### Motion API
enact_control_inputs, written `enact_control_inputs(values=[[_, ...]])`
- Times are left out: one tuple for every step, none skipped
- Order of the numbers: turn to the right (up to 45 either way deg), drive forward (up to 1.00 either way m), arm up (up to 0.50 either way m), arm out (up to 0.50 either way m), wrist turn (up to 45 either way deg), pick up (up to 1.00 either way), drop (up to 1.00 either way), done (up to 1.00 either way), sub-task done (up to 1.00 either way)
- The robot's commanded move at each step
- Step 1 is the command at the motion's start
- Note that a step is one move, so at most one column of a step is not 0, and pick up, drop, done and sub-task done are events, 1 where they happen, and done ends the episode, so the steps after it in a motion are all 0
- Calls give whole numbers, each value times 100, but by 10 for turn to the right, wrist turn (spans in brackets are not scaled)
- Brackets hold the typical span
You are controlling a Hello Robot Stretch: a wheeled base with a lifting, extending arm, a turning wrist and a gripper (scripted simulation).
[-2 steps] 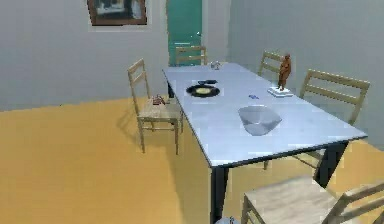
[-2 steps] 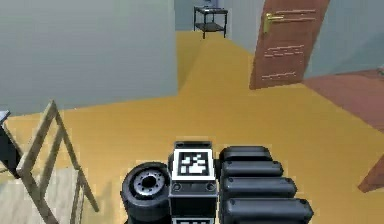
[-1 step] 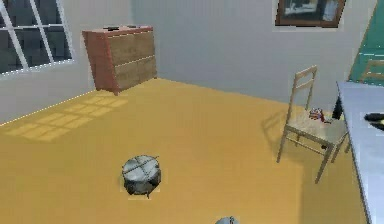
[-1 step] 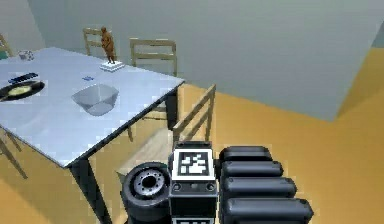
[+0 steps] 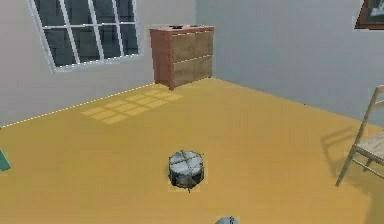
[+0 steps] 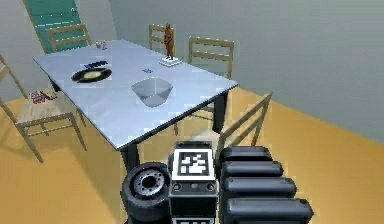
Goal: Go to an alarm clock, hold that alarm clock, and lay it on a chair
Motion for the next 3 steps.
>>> enact_control_inputs(values=[[0,0,0,48,0,0,0,0,0],[0,0,0,0,450,0,0,0,0],[0,0,0,0,450,0,0,0,0]])
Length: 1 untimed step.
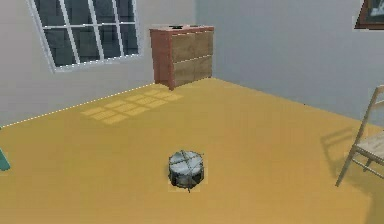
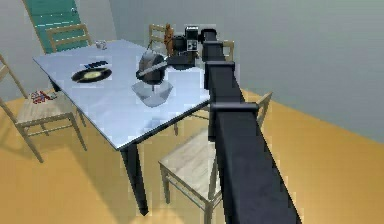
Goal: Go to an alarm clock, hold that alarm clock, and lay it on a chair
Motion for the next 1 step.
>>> enact_control_inputs(values=[[0,0,0,0,450,0,0,0,0]])
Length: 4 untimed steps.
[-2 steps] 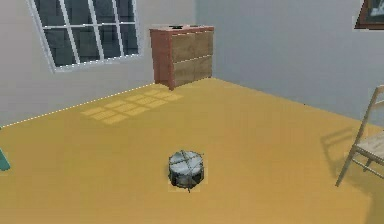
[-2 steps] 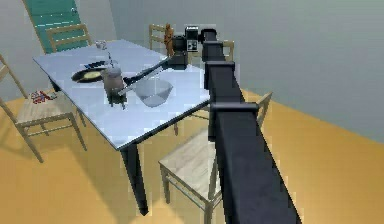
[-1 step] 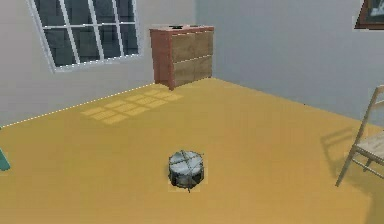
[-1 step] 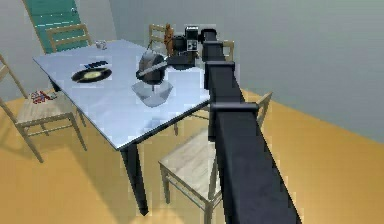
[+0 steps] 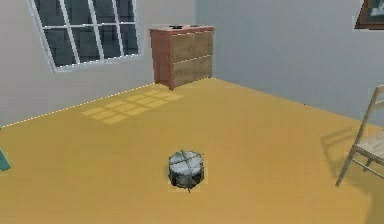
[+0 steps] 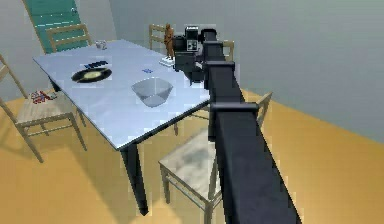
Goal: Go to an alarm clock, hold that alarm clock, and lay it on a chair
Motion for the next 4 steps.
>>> enact_control_inputs(values=[[0,0,0,0,180,0,0,0,0],[0,0,-30,0,0,0,0,0,0],[0,0,-32,0,0,0,0,0,0],[0,0,0,0,0,0,100,0,0]])
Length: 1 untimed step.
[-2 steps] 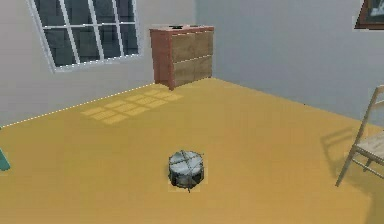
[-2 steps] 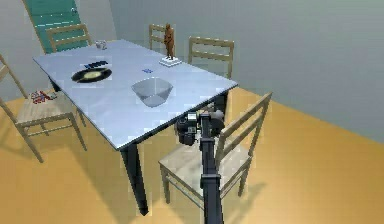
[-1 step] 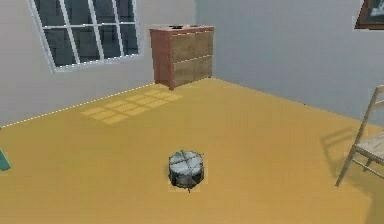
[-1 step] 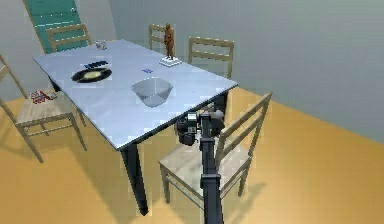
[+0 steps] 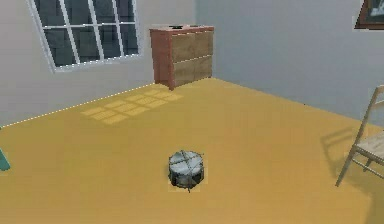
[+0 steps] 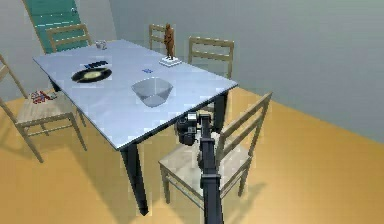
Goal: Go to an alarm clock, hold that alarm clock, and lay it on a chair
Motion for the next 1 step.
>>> enact_control_inputs(values=[[0,0,10,0,0,0,0,0,0]])
